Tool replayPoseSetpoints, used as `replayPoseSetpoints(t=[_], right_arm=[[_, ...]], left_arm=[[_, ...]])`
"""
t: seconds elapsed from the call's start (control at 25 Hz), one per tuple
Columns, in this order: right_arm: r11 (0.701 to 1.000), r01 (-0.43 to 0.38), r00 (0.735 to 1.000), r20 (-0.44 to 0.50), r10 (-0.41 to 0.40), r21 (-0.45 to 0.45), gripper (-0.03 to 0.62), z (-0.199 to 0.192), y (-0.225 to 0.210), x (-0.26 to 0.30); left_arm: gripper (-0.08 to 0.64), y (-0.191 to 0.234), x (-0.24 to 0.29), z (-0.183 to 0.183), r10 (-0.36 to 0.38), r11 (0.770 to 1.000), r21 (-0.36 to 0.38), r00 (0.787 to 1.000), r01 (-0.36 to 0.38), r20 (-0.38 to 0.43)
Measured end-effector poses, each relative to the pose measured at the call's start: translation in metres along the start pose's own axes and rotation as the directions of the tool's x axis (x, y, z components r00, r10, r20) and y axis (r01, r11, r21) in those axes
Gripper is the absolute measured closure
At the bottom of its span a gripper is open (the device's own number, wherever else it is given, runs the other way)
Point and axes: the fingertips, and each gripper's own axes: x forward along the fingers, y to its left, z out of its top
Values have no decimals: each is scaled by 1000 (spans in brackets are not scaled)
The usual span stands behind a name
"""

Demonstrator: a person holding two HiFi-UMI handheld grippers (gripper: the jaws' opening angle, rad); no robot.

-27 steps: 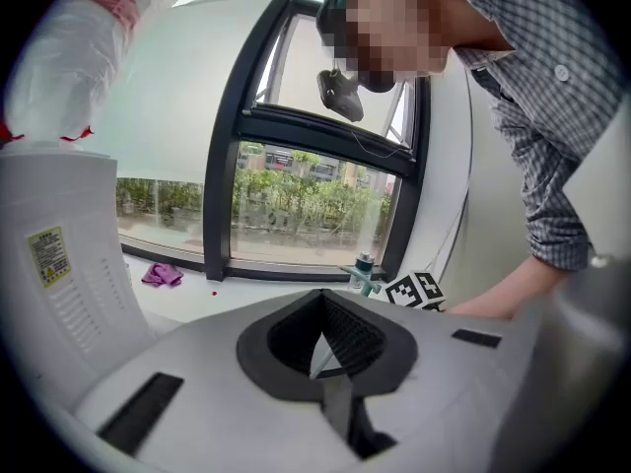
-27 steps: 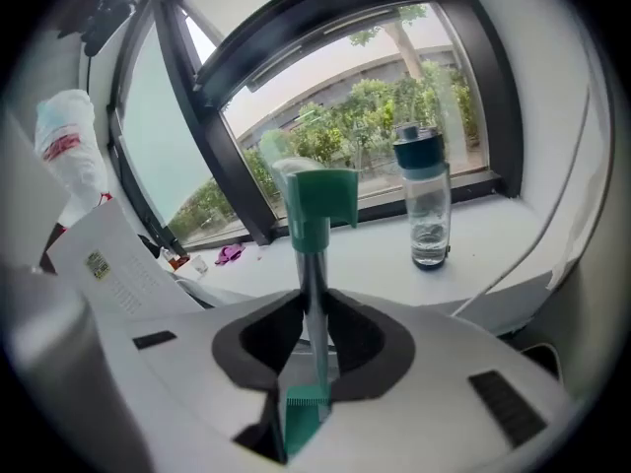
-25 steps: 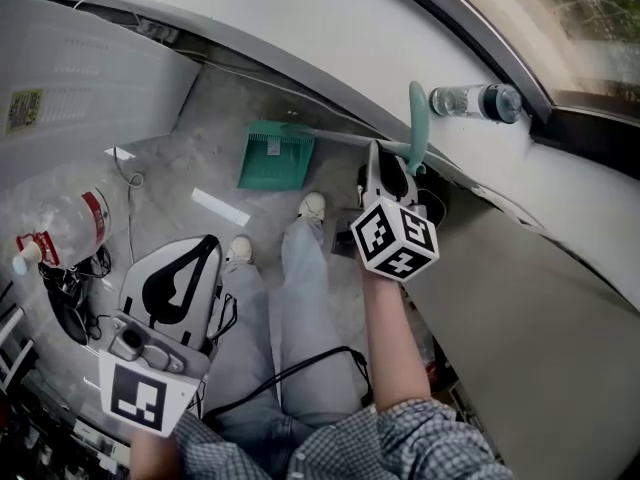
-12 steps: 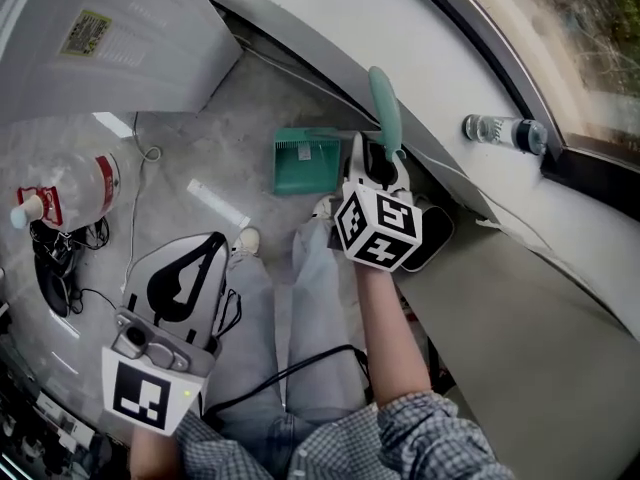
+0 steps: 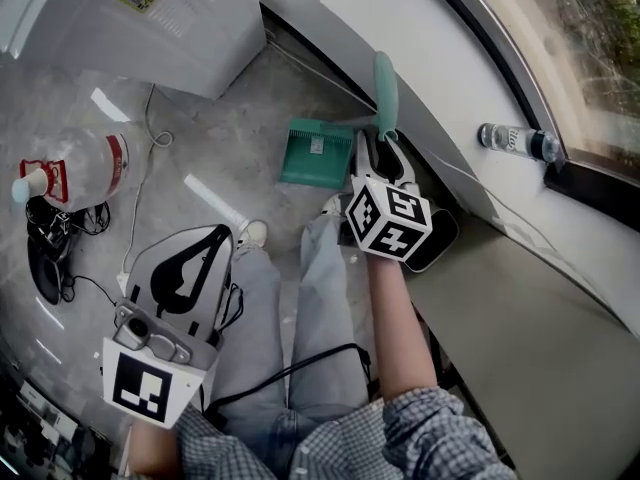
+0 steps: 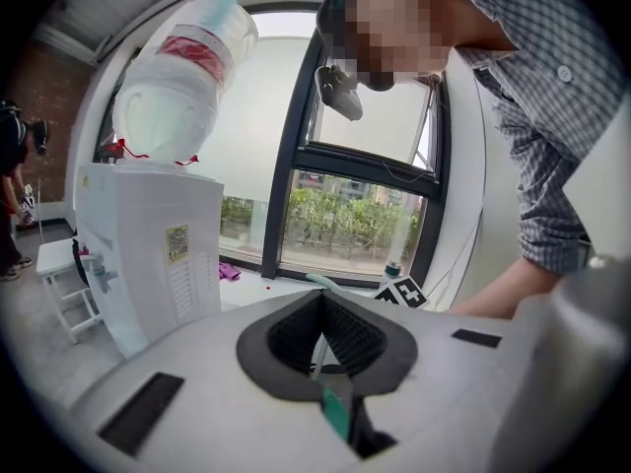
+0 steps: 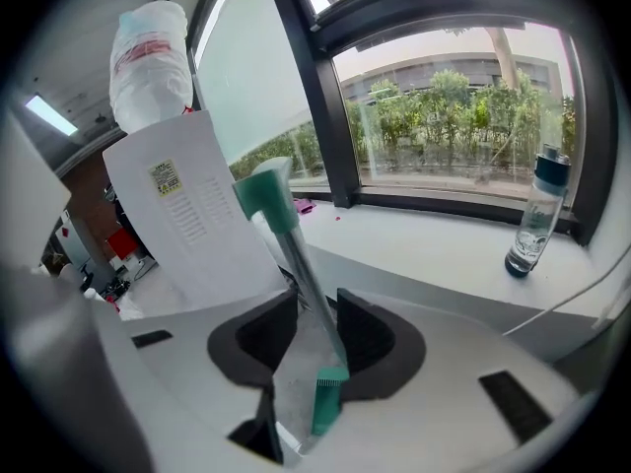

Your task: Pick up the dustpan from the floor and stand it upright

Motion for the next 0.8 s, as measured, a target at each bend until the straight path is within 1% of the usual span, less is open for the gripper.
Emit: replayPoseSetpoints(t=[0.12,0.24,0.28,0.44,0.52,0.68,0.8], right_arm=[[1000,10,1000,-20,-10,-12,466,-13,5,-5],[999,50,999,-19,-50,-2,466,-26,3,-20],[998,64,998,-14,-64,2,475,-30,3,-27],[994,112,994,14,-112,-3,549,-37,11,-63],[994,107,994,29,-107,8,584,-36,21,-84],[997,81,995,52,-82,17,584,-31,49,-132],[997,70,995,66,-71,19,584,-24,65,-169]], left_arm=[[553,6,-11,-6,-8,1000,-1,1000,8,4],[553,11,-21,-12,-24,1000,4,1000,24,5],[553,13,-24,-13,-30,1000,7,1000,30,6],[552,16,-39,-13,-75,997,20,997,75,8],[554,17,-46,-12,-100,995,30,995,100,7],[553,15,-62,0,-137,990,35,991,137,-5],[552,9,-73,17,-165,985,54,986,165,-4]])
